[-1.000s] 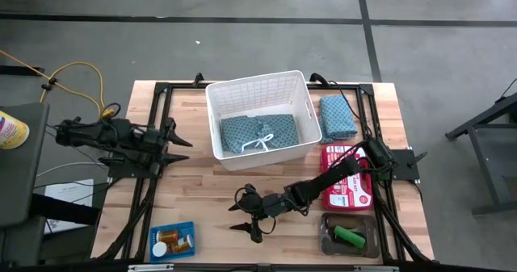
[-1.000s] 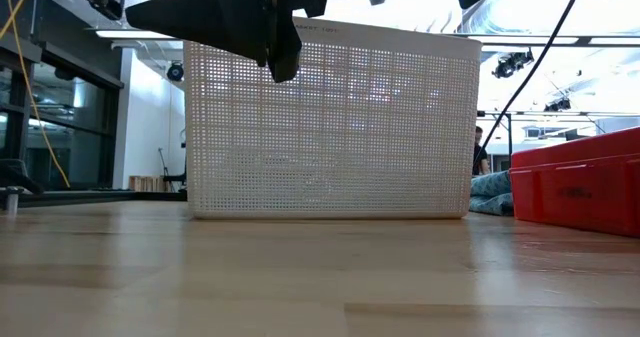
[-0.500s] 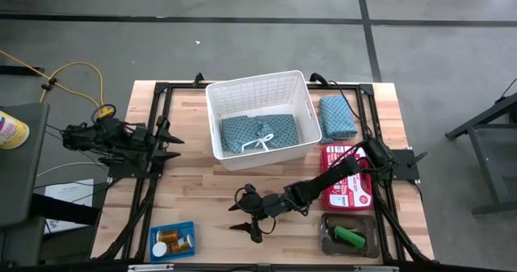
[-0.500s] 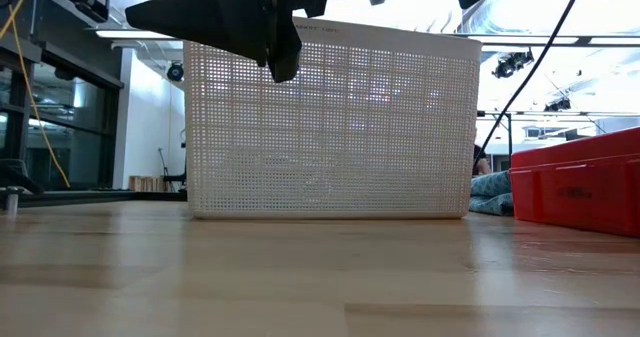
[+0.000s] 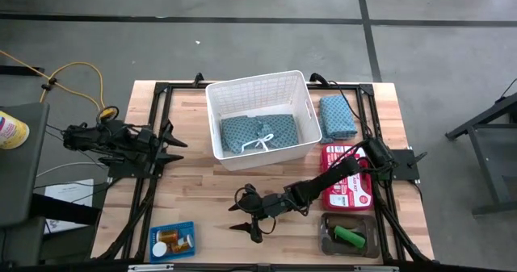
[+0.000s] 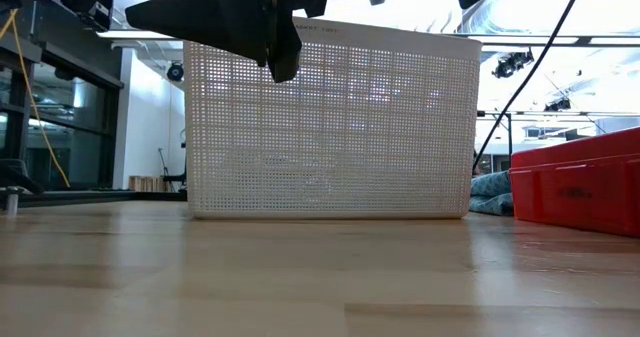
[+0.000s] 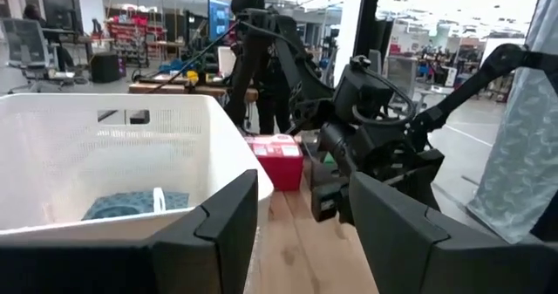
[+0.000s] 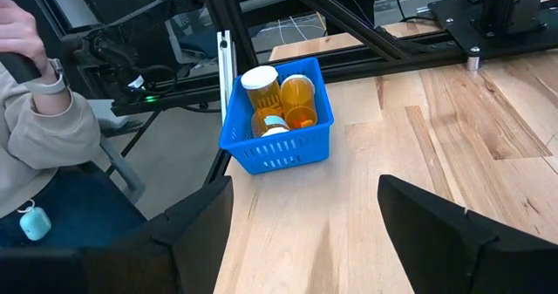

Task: Pick & place medical supplies in basket/bin
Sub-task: Put the patient gown into the white bin

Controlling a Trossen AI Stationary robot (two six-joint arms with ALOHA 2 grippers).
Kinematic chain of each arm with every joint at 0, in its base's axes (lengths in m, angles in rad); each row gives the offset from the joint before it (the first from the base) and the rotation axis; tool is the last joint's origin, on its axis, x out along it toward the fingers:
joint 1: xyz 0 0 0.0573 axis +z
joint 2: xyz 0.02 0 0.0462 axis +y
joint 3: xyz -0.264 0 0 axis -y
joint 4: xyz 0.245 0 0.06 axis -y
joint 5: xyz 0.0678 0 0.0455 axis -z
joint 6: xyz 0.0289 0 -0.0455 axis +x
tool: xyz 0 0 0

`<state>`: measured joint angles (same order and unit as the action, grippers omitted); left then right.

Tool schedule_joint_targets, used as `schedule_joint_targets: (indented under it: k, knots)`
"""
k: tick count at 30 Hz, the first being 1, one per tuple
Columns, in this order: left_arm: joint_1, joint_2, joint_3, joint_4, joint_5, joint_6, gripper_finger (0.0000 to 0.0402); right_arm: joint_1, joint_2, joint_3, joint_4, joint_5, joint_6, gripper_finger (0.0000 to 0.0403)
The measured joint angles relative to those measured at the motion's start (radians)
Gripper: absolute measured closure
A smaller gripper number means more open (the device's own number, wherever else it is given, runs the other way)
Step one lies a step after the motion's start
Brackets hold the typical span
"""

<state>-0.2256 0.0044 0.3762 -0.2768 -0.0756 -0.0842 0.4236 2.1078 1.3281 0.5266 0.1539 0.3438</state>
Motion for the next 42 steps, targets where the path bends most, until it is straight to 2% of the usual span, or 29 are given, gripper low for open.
schedule_joint_targets:
  k: [10,17,34,42]
  knots:
    - [0.000,0.000,-0.080,0.125,0.098,-0.044,0.0226,0.000,0.000,0.000,0.000,0.000,0.000,0.0129]
    - [0.000,0.000,-0.192,0.328,0.101,-0.074,0.0226,0.000,0.000,0.000,0.000,0.000,0.000,0.0129]
    - [0.000,0.001,-0.349,0.584,0.101,-0.097,0.0226,0.000,0.000,0.000,0.000,0.000,0.000,0.0129]
    - [0.000,-0.001,-0.355,0.579,0.101,-0.100,0.0226,0.000,0.000,0.000,0.000,0.000,0.000,0.0129]
